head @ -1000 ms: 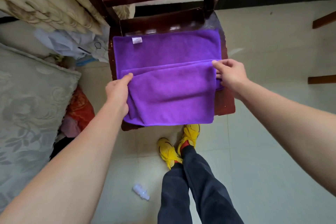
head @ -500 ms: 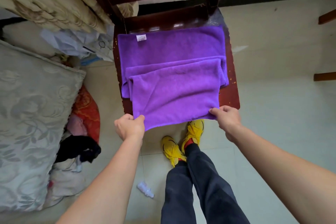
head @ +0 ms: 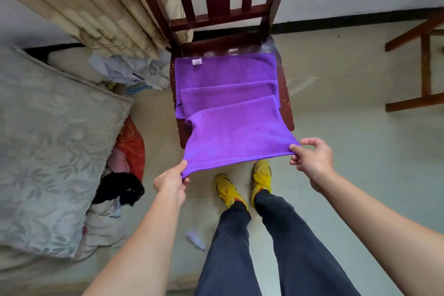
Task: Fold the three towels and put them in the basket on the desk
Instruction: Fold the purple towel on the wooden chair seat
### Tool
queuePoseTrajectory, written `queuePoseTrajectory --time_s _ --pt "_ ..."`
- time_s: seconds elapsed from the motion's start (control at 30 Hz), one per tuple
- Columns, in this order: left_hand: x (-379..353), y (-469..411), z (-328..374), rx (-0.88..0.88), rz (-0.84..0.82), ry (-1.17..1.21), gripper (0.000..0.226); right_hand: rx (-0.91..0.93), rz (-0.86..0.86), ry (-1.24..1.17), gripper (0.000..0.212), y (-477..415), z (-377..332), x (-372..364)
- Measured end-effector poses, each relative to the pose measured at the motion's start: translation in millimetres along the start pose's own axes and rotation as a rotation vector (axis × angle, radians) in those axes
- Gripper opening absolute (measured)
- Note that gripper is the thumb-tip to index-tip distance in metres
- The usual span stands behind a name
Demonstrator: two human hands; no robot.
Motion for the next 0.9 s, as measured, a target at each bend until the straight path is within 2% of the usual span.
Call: queuePoseTrajectory --time_s 0.1,0.17,0.33,0.4,0.5,0.63,0.7,0.77,0.9 --pt "37 30 -8 -0.023 0.085 -0.004 0.020 0.009 -0.022 0.070 0.020 33 -2 23" --pt "57 44 -13 -0.050 0.139 -0.053 0.005 0.012 -0.066 0.103 0.017 52 0 37" --pt "89 76 -25 -0.187 0.223 -0.178 0.024 0.055 -0.197 0.147 0.015 93 5 64" --pt "96 87 -32 -0.234 0.257 -0.192 0.025 0.057 -0.230 0.186 0.015 102 12 74" --pt "110 97 -44 -0.243 0.329 -0.208 0.021 0.063 -0.280 0.237 0.013 115 26 85" --pt "133 96 -57 -0.238 0.363 -0.213 0.036 0.083 -0.321 0.239 0.012 129 34 93" --pt "139 106 -59 -0.223 0.341 -0.179 0.034 0.089 -0.323 0.208 0.012 137 34 97" --pt "134 122 -56 -0.226 0.269 -0.151 0.010 0.084 -0.318 0.168 0.013 140 30 98" --pt "116 131 -49 -0.208 0.039 -0.124 0.022 0.058 -0.310 0.074 0.012 135 19 102"
Point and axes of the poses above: each hand's wrist, its own y-axis away from the middle knuckle, its own x-axis out of the back of the hand, z = x × y, the point moved 4 cm from there along -y, towards the middle knuckle, and after that the axes turned 10 degrees about x, right-handed, at the moved point
